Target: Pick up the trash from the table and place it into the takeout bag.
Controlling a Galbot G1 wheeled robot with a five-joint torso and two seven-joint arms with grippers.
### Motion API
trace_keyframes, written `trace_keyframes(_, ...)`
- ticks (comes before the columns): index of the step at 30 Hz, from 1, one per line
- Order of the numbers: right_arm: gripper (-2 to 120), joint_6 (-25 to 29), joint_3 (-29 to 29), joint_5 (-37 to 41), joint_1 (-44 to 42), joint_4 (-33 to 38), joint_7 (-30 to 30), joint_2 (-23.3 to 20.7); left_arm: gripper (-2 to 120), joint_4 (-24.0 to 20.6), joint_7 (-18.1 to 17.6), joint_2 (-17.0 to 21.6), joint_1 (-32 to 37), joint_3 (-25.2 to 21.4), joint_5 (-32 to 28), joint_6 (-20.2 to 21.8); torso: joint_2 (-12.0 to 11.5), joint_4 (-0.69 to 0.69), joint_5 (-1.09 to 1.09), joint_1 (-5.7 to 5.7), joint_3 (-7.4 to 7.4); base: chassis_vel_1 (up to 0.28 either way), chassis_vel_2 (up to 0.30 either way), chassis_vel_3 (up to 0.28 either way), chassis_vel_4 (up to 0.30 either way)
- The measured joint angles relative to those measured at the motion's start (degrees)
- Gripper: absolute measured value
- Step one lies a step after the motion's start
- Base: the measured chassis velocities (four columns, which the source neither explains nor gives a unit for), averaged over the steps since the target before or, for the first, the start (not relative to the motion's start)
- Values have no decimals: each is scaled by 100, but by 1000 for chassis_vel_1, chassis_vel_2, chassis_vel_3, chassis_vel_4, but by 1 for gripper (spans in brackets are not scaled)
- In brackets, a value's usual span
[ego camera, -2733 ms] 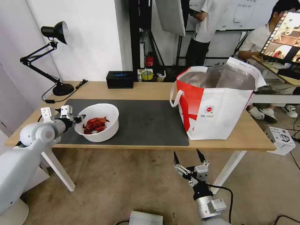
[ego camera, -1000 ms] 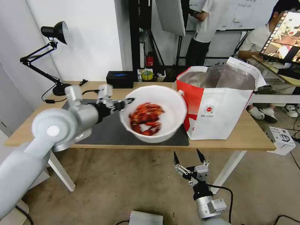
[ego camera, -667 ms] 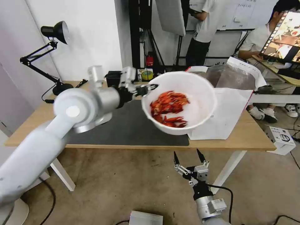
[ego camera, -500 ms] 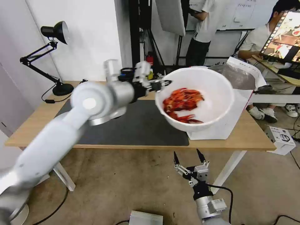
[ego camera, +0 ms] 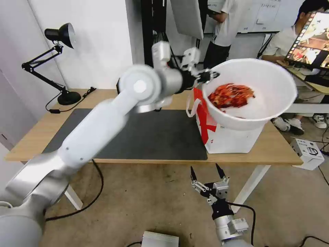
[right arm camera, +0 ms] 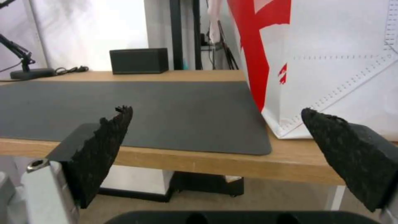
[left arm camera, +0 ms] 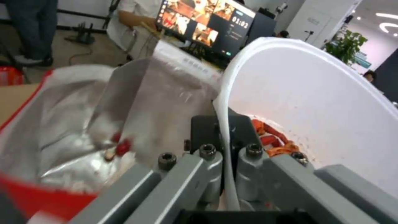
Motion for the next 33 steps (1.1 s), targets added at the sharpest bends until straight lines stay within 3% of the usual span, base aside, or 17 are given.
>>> trace_keyframes(6, 100, 0, 0, 0, 0, 0, 0, 0, 0, 503, -178, -535, -243, 116, 64, -68, 0, 1, -1, 0, 0, 0, 0, 0, 0)
trace_keyframes(13, 100, 0, 0, 0, 0, 0, 0, -1, 0, 1465, -339, -1414, -549, 183, 391, -110, 0, -1, 1, 0, 0, 0, 0, 0, 0)
trace_keyframes(17, 100, 0, 0, 0, 0, 0, 0, 0, 0, 1852, -352, -1650, -604, 190, 536, -175, 0, 0, 0, 0, 0, 0, 0, 0, 0)
trace_keyframes(26, 100, 0, 0, 0, 0, 0, 0, 0, 0, 2278, -432, -1801, -680, 233, 705, -463, 0, 1, -1, 0, 0, 0, 0, 0, 0)
trace_keyframes(33, 100, 0, 0, 0, 0, 0, 0, 0, 0, 2456, -796, -1795, -756, 270, 683, -886, 0, 1, -2, 0, 0, 0, 0, 0, 0)
